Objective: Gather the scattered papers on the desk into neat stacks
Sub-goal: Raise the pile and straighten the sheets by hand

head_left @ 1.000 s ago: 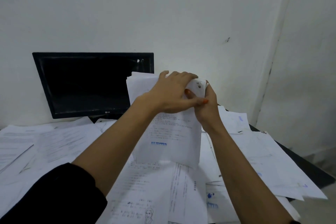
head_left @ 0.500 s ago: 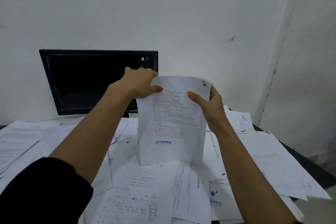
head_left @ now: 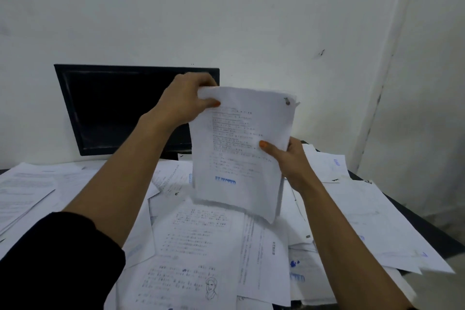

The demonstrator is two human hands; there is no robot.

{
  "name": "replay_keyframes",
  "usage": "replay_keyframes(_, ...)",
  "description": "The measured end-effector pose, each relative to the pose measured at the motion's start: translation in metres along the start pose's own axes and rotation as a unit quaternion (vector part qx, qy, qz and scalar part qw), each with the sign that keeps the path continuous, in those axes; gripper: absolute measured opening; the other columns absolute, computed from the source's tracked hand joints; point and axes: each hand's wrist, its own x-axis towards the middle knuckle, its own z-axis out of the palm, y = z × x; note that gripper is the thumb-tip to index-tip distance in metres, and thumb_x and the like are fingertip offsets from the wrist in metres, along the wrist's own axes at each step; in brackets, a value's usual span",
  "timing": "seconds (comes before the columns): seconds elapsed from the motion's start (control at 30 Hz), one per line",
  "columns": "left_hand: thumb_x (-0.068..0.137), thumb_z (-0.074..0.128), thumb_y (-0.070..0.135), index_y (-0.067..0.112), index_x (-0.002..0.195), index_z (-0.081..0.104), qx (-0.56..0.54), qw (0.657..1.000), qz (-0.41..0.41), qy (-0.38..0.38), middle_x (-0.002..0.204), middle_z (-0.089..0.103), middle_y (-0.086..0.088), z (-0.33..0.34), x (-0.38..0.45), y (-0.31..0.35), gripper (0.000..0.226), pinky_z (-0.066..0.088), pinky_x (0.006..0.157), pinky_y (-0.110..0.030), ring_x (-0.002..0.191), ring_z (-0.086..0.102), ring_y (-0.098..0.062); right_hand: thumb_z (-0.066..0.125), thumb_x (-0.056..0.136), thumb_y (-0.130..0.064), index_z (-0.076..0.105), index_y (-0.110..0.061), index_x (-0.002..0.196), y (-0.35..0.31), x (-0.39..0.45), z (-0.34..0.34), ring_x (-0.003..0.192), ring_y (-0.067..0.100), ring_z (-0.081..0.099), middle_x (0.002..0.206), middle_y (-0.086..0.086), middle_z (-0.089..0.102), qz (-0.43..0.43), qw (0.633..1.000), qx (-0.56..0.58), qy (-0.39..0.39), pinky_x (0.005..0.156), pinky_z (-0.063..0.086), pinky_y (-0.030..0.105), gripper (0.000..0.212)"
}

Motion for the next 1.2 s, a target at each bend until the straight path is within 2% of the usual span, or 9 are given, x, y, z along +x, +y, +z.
replay_keyframes(0.1,0.068,0.087,0.037,0.027,0.136,0.041,-0.16,0.981,-0.078,0.073,0.13,0.052,0.004,0.01,-0.01,-0.009,0.083,0.049,0.092,-0.028,0.112,0.053,-0.009,0.072,0.084,-0.017,0.066,-0.011,0.11,-0.002,0.0,-0.002,0.094,0.027,0.071,0.106,0.005,0.073,-0.007,0.999,0.036,0.038,0.081,0.059,0.044,0.027)
replay_keyframes(0.17,0.064,0.088,0.043,0.022,0.144,0.031,-0.281,0.945,-0.158,0.049,0.14,0.048,0.001,0.02,-0.023,-0.017,0.101,0.051,0.095,-0.033,0.118,0.055,-0.012,0.072,0.084,-0.015,0.064,-0.007,0.115,-0.004,0.0,-0.004,0.096,0.028,0.071,0.109,0.006,0.072,0.004,0.997,0.066,0.043,0.081,0.058,0.045,0.033)
replay_keyframes(0.3,0.076,0.079,0.03,0.019,0.122,0.06,-0.36,0.907,-0.203,-0.08,0.109,0.071,0.007,0.052,-0.061,-0.021,0.051,0.06,0.076,-0.03,0.093,0.071,-0.012,0.072,0.083,-0.011,0.063,-0.008,0.113,-0.011,0.0,-0.004,0.092,0.027,0.071,0.105,0.005,0.073,-0.001,0.993,0.093,0.068,0.077,0.06,0.042,0.031)
replay_keyframes(0.53,0.082,0.074,0.027,0.022,0.103,0.067,-0.458,0.856,-0.233,0.055,0.096,0.076,0.009,0.076,-0.083,-0.031,0.023,0.059,0.073,-0.028,0.09,0.072,-0.013,0.073,0.084,-0.017,0.066,-0.014,0.105,-0.013,0.002,0.005,0.091,0.027,0.071,0.102,0.004,0.073,-0.036,0.996,0.061,0.056,0.076,0.059,0.042,0.022)
replay_keyframes(0.7,0.058,0.079,0.059,0.019,0.115,0.065,-0.462,0.837,-0.293,-0.006,0.108,0.074,0.003,0.092,-0.124,-0.056,0.071,0.057,0.08,-0.031,0.101,0.07,-0.02,0.075,0.081,-0.022,0.065,-0.013,0.113,0.032,-0.014,0.005,0.094,0.024,0.071,0.108,0.004,0.072,0.044,0.998,0.032,0.033,0.085,0.057,0.046,0.035)
replay_keyframes(0.8,0.06,0.073,0.068,0.021,0.109,0.069,-0.438,0.839,-0.322,-0.009,0.105,0.075,0.003,0.102,-0.136,-0.064,0.068,0.056,0.084,-0.032,0.102,0.07,-0.02,0.074,0.084,-0.021,0.064,-0.016,0.112,0.045,-0.021,0.003,0.091,0.021,0.071,0.109,0.002,0.072,0.064,0.996,0.038,0.044,0.082,0.059,0.042,0.031)
replay_keyframes(0.93,0.081,0.041,0.07,0.026,0.109,0.07,-0.48,0.8,-0.358,0.034,0.109,0.074,-0.001,0.105,-0.133,-0.064,0.059,0.051,0.094,-0.037,0.103,0.068,-0.02,0.073,0.084,-0.019,0.064,-0.016,0.112,0.043,-0.021,0.003,0.092,0.022,0.071,0.106,0.001,0.073,0.056,0.996,0.058,0.034,0.08,0.058,0.04,0.029)
replay_keyframes(1.03,0.096,0.022,0.064,0.027,0.126,0.061,-0.522,0.774,-0.357,0.02,0.113,0.072,0.001,0.111,-0.136,-0.059,0.062,0.054,0.088,-0.033,0.1,0.069,-0.015,0.073,0.083,-0.02,0.063,-0.016,0.114,0.042,-0.023,0.007,0.093,0.02,0.071,0.107,0.0,0.073,0.051,0.997,0.05,0.015,0.079,0.059,0.038,0.033)
replay_keyframes(1.2,0.094,0.01,0.069,0.02,0.11,0.067,-0.556,0.738,-0.382,0.007,0.106,0.074,-0.003,0.112,-0.142,-0.059,0.077,0.054,0.08,-0.031,0.095,0.071,-0.017,0.073,0.083,-0.02,0.062,-0.02,0.113,0.047,-0.025,0.005,0.092,0.02,0.071,0.106,-0.003,0.073,0.047,0.997,0.056,0.022,0.078,0.059,0.038,0.032)
